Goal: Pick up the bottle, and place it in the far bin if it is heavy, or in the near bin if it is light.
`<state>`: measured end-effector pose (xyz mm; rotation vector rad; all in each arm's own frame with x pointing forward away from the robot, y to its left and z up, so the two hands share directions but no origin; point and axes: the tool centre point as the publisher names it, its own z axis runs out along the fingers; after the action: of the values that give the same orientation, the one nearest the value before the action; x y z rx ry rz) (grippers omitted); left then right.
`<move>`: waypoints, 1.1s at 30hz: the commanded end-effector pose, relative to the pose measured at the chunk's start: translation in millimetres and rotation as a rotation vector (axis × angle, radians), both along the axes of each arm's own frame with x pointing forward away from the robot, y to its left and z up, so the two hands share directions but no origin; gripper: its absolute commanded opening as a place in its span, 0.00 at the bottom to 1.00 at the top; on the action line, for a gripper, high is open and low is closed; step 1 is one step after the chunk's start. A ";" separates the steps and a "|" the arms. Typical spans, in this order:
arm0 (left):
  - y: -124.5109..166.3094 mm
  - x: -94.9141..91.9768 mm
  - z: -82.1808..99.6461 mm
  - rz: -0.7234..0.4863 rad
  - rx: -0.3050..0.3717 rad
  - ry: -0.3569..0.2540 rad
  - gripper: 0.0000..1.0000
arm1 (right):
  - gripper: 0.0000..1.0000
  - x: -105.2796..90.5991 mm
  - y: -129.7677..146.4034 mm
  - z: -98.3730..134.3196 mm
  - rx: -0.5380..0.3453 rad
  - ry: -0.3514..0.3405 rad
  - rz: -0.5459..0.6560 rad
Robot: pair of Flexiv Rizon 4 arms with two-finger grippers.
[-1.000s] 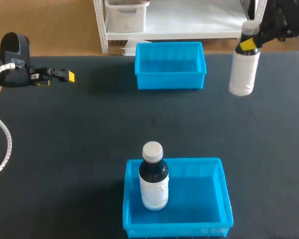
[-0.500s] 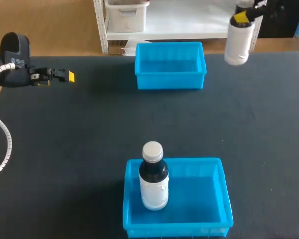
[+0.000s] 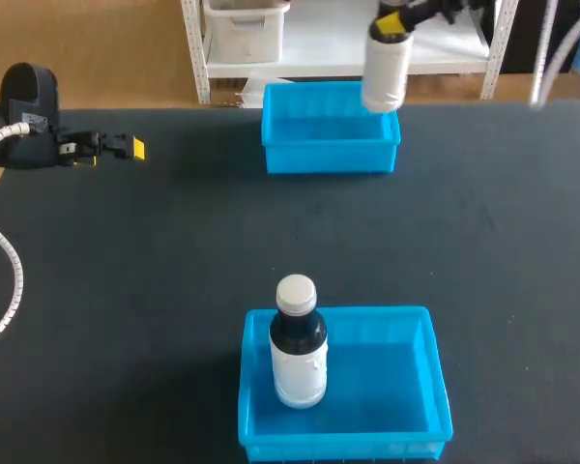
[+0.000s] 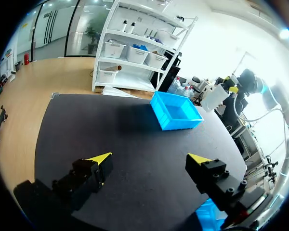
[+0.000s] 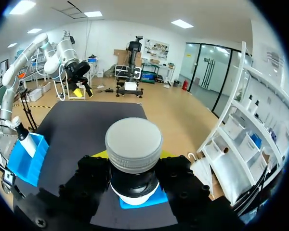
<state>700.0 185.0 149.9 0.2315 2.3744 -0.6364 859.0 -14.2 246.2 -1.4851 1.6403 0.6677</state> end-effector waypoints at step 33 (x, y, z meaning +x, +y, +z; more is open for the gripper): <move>0.0 0.0 0.0 0.000 0.000 0.000 1.00 | 0.20 63.0 119.8 -91.9 0.047 0.196 0.351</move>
<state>700.0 184.9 149.9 0.2315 2.3744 -0.6364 905.0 97.7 158.8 -1.5071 1.5788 0.7651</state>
